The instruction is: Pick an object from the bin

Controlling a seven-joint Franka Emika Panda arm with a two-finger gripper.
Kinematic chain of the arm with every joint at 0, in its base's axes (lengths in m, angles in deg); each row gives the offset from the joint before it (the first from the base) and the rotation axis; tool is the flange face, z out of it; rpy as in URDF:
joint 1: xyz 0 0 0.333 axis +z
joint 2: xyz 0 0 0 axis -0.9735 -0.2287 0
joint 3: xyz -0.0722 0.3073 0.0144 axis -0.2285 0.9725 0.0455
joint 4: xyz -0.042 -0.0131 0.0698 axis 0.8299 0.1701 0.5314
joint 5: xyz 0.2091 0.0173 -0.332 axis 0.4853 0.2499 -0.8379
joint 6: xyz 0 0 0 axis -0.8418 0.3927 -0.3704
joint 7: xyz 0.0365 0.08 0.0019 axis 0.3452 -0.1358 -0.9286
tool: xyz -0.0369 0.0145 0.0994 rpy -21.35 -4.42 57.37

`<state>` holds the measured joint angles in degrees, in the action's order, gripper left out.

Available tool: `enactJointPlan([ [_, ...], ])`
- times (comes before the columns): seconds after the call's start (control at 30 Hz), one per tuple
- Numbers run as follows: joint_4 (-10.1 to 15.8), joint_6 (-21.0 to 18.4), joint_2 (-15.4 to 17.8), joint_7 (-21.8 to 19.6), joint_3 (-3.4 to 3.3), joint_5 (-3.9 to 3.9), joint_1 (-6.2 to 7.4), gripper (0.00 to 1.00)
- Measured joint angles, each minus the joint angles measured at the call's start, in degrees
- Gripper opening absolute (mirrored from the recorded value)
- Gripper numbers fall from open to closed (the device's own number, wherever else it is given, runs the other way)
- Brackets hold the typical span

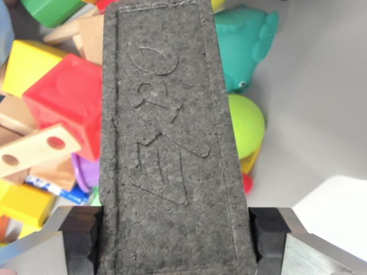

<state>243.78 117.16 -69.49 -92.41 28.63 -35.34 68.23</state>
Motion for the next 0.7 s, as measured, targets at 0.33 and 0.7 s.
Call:
enactJointPlan([
  [0.33,-2.40,-8.17,5.78,-0.17,0.05,-0.15,0.00,0.00],
  [0.7,-5.99,-16.13,10.06,-0.24,0.18,-0.17,0.00,0.00],
])
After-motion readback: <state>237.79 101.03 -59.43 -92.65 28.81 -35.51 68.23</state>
